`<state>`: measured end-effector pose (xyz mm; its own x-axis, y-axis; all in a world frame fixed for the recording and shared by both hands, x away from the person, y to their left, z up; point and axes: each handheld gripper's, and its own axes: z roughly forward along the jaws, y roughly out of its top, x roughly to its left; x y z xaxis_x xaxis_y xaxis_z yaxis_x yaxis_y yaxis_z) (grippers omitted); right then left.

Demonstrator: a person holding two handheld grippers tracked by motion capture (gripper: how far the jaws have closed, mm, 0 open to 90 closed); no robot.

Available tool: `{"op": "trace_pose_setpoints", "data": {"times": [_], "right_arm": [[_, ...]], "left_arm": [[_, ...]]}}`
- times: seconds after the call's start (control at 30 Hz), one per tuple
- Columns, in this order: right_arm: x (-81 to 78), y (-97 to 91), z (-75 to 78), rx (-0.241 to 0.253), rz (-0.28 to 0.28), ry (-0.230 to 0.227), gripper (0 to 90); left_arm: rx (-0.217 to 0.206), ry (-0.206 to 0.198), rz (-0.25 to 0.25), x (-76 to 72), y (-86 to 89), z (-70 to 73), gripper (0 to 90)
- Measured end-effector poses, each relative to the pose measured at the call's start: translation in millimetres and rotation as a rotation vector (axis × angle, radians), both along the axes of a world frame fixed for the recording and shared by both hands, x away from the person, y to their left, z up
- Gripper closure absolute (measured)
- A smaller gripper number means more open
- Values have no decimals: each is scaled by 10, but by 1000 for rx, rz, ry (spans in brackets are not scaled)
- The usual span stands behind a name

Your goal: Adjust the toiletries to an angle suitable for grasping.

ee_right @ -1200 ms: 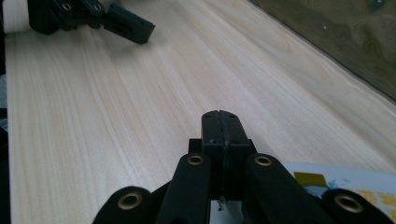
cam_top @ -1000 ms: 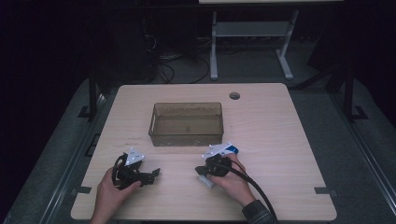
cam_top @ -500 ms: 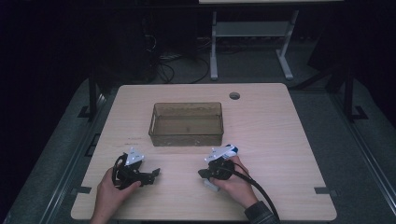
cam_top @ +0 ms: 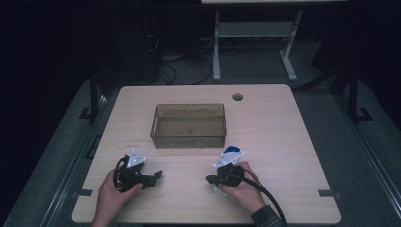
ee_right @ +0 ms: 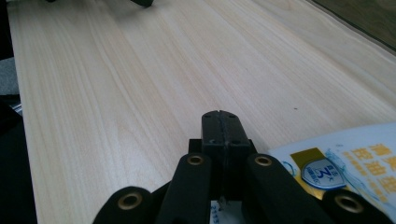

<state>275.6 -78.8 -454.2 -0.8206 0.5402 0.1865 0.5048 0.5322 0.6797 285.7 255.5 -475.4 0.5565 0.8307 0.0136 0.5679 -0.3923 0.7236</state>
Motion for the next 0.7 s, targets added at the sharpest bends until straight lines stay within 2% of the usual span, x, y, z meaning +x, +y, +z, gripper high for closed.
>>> {"op": "trace_pose_setpoints", "data": {"times": [0.7], "right_arm": [[-196,-290,6,-2,-45,-1,900]], "left_arm": [[0,0,0,0,0,0,126]]}}
